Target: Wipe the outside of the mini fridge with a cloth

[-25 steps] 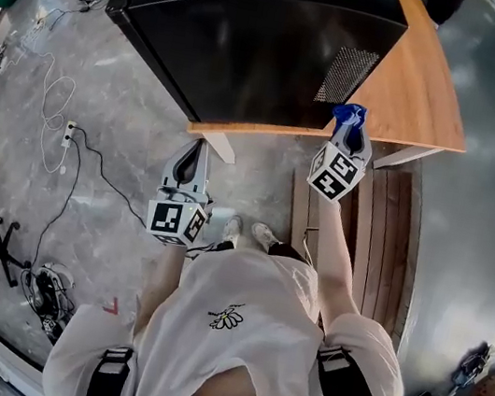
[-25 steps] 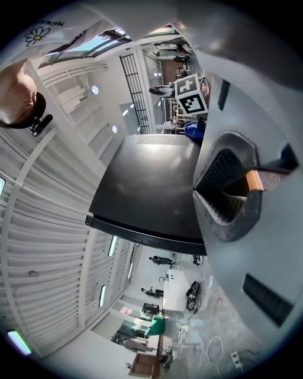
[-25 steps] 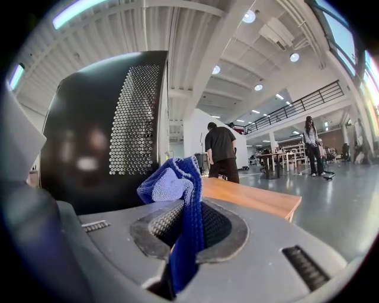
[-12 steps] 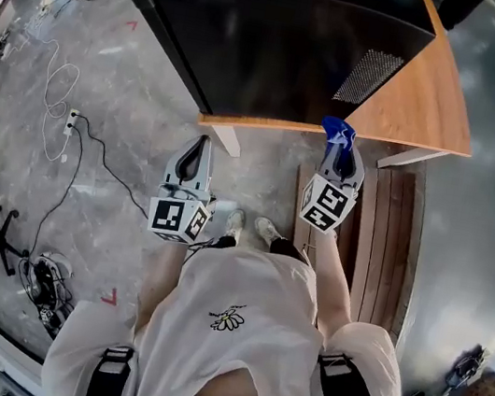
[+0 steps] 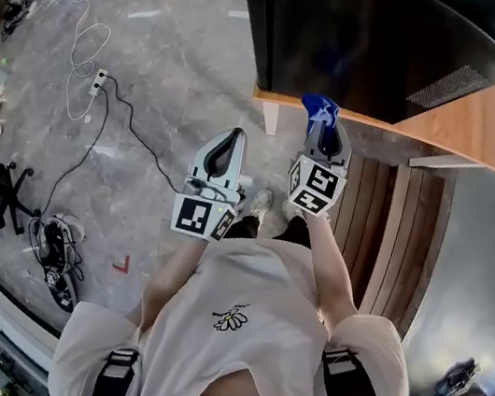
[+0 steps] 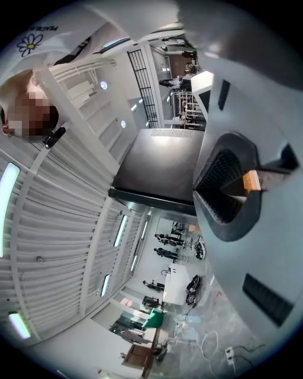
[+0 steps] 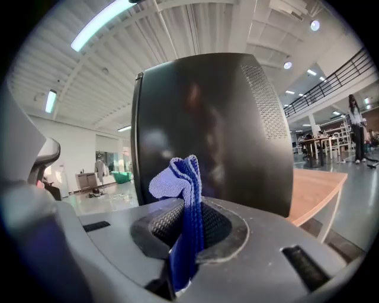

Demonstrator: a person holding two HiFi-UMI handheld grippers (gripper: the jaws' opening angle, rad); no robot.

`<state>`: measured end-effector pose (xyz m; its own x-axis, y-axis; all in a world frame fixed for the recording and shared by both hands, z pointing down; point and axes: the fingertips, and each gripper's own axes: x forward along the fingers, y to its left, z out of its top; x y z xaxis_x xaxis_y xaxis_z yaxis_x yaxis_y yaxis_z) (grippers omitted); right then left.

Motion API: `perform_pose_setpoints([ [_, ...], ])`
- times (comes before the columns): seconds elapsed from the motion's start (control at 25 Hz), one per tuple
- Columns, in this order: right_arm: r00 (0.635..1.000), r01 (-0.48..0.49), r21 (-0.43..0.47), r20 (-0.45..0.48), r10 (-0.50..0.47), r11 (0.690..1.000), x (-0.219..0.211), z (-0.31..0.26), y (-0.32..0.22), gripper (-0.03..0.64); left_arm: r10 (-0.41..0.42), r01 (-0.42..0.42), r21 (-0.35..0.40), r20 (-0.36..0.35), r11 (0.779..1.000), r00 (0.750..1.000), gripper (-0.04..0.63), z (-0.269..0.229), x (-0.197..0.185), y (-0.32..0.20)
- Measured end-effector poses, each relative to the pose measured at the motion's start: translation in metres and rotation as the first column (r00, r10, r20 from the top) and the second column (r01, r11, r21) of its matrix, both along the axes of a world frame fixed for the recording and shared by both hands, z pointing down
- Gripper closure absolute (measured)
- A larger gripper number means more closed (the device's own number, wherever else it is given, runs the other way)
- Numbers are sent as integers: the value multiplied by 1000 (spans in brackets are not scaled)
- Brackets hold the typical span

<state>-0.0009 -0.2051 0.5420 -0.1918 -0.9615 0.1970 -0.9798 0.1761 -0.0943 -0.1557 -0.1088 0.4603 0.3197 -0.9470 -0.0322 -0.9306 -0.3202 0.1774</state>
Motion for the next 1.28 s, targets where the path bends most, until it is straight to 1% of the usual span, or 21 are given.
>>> perform_pose_setpoints([
  [0.12, 999, 50, 4, 7, -50, 999, -55, 3, -12, 555, -42, 42, 14, 19, 999, 999, 591, -1, -30, 9],
  [0.32, 991, 135, -2, -2, -135, 991, -128, 12, -29, 555, -128, 127, 5, 35, 992, 991, 591, 3, -78, 19],
  [0.44, 985, 170, -15, -4, -171, 985, -157, 21, -37, 555, -181, 181, 0, 59, 983, 982, 591, 7, -99, 25],
  [0.56, 985, 170, -31, -1, -170, 985, -169, 26, -47, 555, -219, 220, -9, 76, 975, 973, 591, 10, -112, 27],
  [0.76, 987, 162, -54, 10, -162, 985, -171, 29, -54, 555, -238, 242, -34, 100, 970, 966, 591, 18, -119, 28],
  [0.92, 987, 162, -57, 12, -161, 985, -158, 28, -50, 555, -235, 241, -50, 103, 969, 967, 591, 24, -108, 22],
  [1.08, 991, 132, -59, 12, -131, 989, -126, 27, -52, 555, -218, 226, -77, 106, 971, 970, 591, 32, -90, 13],
  [1.28, 997, 75, -60, -3, -76, 995, -72, 25, -52, 555, -190, 197, -75, 93, 978, 977, 591, 31, -59, 1],
])
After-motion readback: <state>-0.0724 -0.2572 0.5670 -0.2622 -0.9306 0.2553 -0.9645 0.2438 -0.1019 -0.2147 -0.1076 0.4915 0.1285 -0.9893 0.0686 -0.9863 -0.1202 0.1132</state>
